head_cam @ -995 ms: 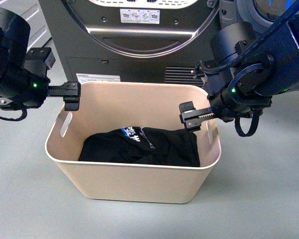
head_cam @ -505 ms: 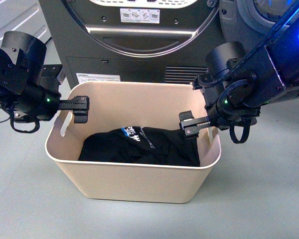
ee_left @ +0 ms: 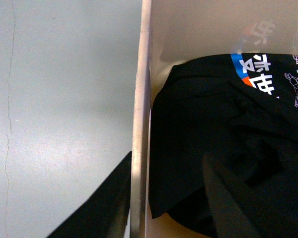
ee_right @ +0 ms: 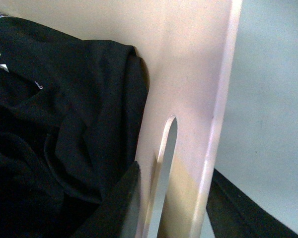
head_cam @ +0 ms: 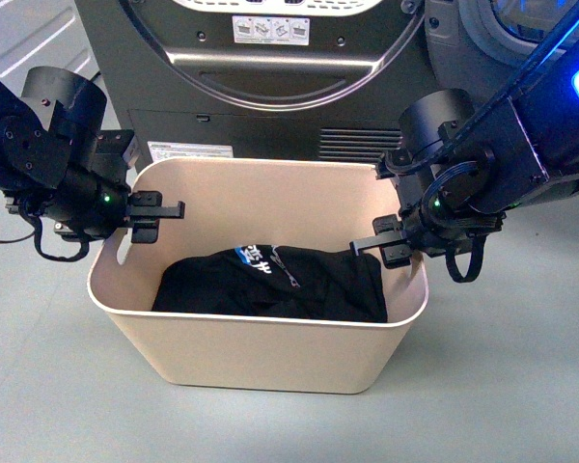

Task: Move hamper under clothes hanger

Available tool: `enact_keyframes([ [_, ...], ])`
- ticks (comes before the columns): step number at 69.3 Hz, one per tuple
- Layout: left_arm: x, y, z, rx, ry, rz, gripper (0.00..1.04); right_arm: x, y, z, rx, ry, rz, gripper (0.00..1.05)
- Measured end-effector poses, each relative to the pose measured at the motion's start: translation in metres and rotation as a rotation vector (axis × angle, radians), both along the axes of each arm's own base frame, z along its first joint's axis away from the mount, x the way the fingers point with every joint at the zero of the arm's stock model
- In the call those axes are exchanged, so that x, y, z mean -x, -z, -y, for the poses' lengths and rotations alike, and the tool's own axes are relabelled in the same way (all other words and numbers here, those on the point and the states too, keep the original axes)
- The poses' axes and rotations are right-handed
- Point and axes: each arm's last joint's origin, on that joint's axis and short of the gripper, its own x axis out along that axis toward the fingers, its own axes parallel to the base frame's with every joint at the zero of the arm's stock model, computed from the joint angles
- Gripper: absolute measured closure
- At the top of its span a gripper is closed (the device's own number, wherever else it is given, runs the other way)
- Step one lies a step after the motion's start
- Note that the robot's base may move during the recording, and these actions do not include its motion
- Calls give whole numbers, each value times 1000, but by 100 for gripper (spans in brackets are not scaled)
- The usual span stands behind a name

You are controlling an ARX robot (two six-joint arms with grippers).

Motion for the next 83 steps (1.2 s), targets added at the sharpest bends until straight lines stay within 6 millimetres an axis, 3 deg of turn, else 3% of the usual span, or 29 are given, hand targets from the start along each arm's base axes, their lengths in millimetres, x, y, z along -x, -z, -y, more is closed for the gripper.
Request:
enact_keyframes([
  [15, 0, -2, 0, -15, -10, -3, 101, 0, -1, 0, -14, 24, 3, 102],
  [33, 1, -10, 2, -11, -2, 0, 101, 2, -10, 3, -24, 35, 10, 102],
  [49, -1, -29, 3, -9, 0, 56, 101, 4, -26, 1, -49, 22, 47, 102],
  [83, 1, -30, 3, -10, 1, 56, 101, 7, -26, 1, -49, 18, 42, 102],
])
